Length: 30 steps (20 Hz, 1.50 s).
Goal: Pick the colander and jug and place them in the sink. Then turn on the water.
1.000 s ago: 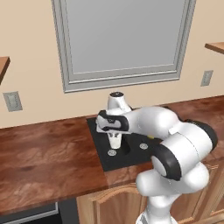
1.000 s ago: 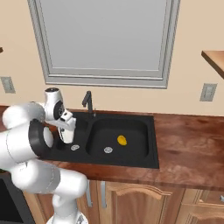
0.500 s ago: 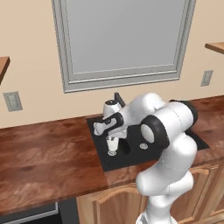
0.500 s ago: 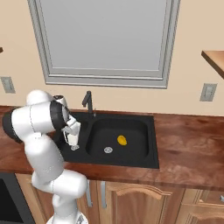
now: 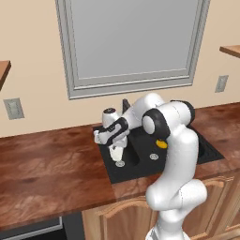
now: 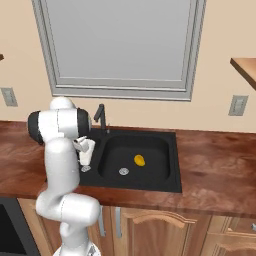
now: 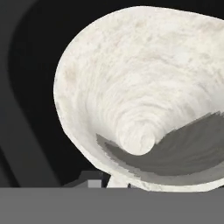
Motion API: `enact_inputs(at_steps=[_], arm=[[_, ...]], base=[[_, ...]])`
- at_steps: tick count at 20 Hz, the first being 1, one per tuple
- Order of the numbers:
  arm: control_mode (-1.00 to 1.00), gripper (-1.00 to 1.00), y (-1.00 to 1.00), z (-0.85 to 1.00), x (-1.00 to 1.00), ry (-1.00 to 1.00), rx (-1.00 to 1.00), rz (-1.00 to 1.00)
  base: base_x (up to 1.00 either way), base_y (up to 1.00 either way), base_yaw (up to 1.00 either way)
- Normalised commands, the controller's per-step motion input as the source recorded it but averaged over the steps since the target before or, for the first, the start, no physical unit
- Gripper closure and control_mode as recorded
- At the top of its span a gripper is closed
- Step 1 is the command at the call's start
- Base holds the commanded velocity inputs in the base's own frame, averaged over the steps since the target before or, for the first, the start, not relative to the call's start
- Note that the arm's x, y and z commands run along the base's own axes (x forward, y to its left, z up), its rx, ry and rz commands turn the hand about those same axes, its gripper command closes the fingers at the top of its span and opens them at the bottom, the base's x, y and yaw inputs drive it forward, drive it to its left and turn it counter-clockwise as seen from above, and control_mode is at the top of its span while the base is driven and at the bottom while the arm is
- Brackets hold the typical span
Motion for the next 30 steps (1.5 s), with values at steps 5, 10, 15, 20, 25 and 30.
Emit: enact_inputs(at_steps=[5, 10, 15, 20, 25, 30], arm=[[-1.0, 1.0, 0.07, -0.5, 0.46, 0.02, -0.04, -0.03], [-1.0, 1.0, -0.06, -0.7, 0.08, 0.04, -0.01, -0.03], [-1.0, 1.0, -0.16, -0.82, -0.43, 0.0, -0.01, -0.02], [-1.0, 1.0, -0.3, -0.67, -0.65, 0.0, 0.0, -0.03], [-1.0, 1.0, -0.3, -0.72, -0.66, -0.01, 0.0, -0.01], [-1.0, 1.0, -0.29, -0.79, -0.41, 0.0, -0.01, 0.0]], base=[[0.0, 0.0, 0.0], [0.0, 0.0, 0.0], [0.0, 0.0, 0.0], [0.0, 0.0, 0.0], [0.0, 0.0, 0.0], [0.0, 0.0, 0.0]])
